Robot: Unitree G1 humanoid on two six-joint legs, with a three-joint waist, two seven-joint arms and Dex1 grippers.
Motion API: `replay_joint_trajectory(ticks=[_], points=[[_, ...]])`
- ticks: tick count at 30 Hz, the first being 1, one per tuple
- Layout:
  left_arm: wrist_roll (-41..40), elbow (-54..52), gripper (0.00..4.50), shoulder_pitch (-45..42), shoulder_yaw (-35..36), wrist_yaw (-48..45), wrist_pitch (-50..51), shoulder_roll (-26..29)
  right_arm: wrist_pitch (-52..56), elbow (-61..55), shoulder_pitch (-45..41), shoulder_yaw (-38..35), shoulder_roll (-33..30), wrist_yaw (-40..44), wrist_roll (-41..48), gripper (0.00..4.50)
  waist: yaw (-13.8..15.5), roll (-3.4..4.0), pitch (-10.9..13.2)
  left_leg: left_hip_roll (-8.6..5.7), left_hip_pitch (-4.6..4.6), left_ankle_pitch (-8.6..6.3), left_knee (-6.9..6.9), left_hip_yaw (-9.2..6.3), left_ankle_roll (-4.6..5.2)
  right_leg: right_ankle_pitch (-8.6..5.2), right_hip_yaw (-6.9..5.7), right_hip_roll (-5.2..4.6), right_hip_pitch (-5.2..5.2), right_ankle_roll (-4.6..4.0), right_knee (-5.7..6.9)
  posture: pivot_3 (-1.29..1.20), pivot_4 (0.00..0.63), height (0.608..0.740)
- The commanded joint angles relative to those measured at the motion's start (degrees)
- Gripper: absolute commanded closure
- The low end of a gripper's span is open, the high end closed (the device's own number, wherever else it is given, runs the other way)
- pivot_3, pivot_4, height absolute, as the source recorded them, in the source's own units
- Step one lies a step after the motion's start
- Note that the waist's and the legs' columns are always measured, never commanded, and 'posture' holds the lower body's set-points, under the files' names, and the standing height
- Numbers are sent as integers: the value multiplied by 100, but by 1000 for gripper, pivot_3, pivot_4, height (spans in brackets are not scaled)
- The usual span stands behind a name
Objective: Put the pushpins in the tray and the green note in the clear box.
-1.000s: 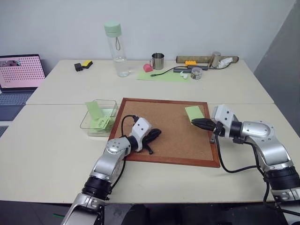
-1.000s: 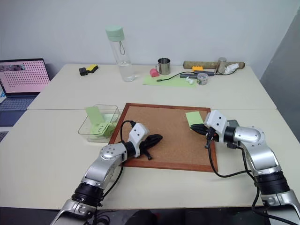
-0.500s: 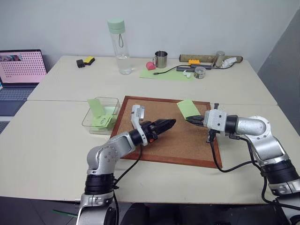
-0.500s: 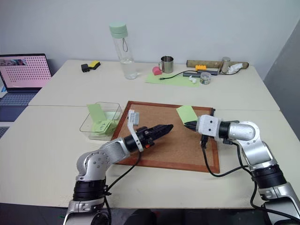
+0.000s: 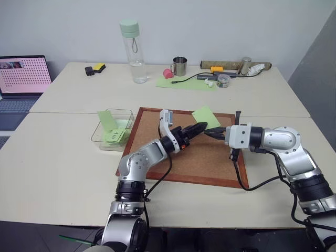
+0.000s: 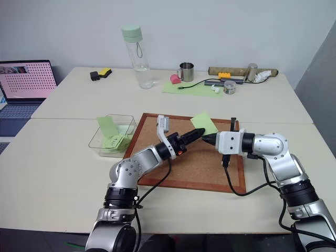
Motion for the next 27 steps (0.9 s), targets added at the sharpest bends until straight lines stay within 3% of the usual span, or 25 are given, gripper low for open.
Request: replay_joint_trajectory(ticks=[1, 13, 19, 27], points=[[-87, -63, 2013, -141, 84, -60, -139, -46, -91, -159, -30, -16, -10, -5, 55, 4500, -1, 0, 1, 0, 0, 0, 0, 0, 0, 0, 0, 0, 0, 0, 0, 0, 150, 740], [-53, -203, 4402, -67, -11, -242, -208, -10, -184, -125, 9, 36, -1, 6, 66, 4500, -2, -1, 2, 0, 0, 0, -1, -1, -1, 0, 0, 0, 0, 0, -1, 0, 150, 740], [235, -168, 4475, 41, -187, -231, -453, 63, -225, -120, 12, 38, 17, -24, 82, 4500, -1, 0, 2, 0, 0, 0, -1, -1, -2, 0, 0, 0, 0, 0, -3, 0, 150, 740], [1261, 292, 4475, 178, -492, 38, -1586, 77, 285, -514, 160, -312, -62, -60, 579, 4500, 2, 0, 2, 0, 0, 0, -4, -1, -2, 0, 0, 0, 2, 0, -11, 0, 150, 740]])
